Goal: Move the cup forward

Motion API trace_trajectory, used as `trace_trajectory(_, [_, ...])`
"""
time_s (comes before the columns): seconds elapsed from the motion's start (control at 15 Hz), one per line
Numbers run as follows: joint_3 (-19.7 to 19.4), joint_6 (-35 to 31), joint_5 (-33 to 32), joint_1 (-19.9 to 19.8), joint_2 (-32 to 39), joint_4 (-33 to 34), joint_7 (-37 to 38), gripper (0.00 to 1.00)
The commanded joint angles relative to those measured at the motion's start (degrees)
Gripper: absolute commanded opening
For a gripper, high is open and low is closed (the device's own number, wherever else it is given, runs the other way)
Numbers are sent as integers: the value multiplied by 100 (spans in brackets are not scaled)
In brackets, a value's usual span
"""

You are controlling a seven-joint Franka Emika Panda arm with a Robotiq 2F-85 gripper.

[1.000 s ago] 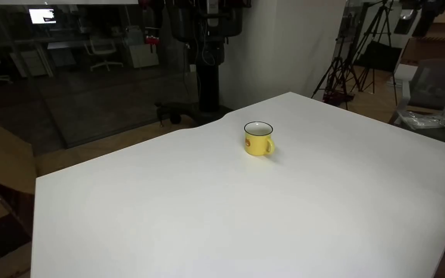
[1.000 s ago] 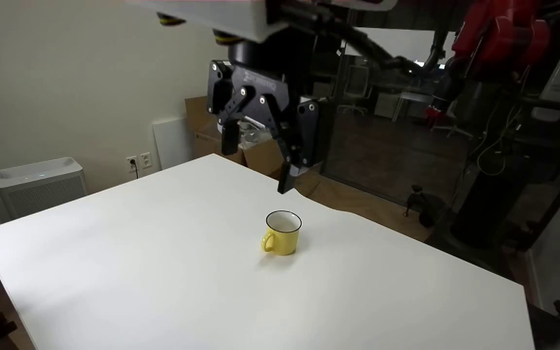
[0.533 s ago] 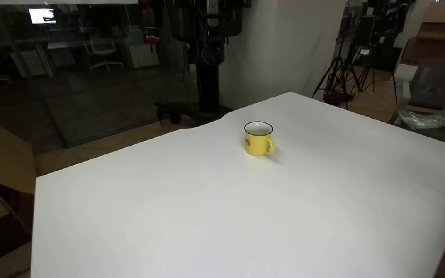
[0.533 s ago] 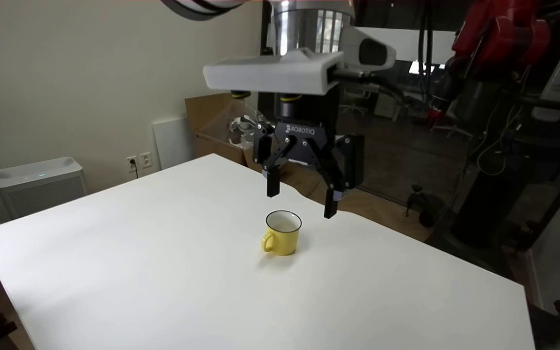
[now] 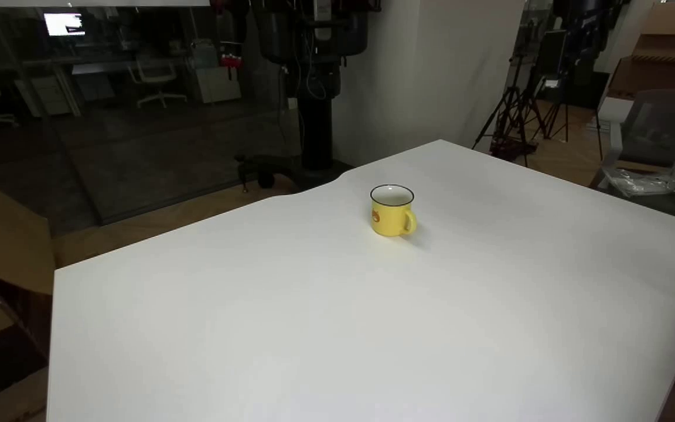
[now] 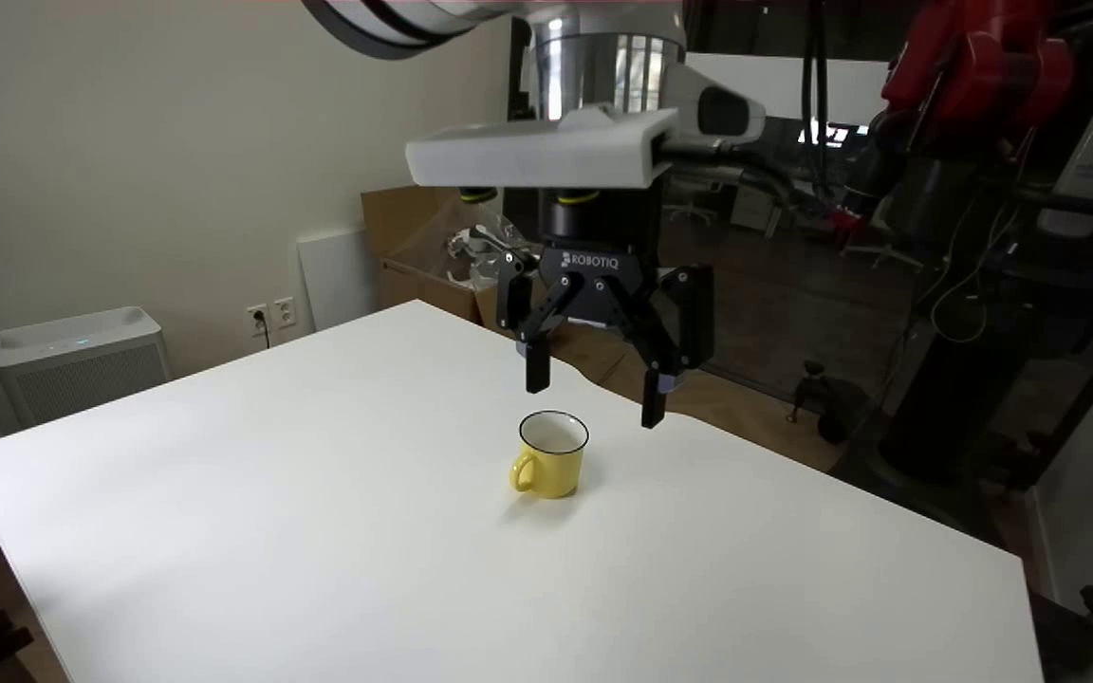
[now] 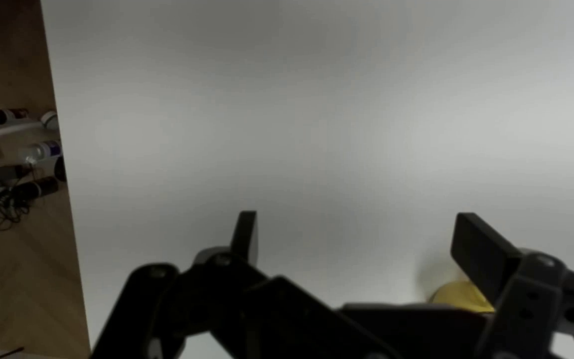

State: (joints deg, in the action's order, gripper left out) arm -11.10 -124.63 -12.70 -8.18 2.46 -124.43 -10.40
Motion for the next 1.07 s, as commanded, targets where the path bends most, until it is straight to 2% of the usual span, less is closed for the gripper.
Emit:
trace_trajectory(0.0, [226,166,-346,95,735,726,-122,100])
trace_trajectory(0.13, [376,78,-278,146,1113,1035,-372,100])
trace_trajectory(0.2, [476,-146,8,143,1298,1166,-485,100])
trace_trajectory(0.4, [877,-266,1389,32,1756,1615,-777,100])
trace_trajectory(0.47, [949,-214,1567,33,1837,1717,-868,100])
trace_trajectory(0.53, [817,-323,1201,100,1585,1310,-733,100])
trace_trajectory(0.8, [937,-321,1464,86,1818,1573,-788,100])
trace_trajectory(1.0, [1039,-1254,1940,63,2044,1594,-545,100])
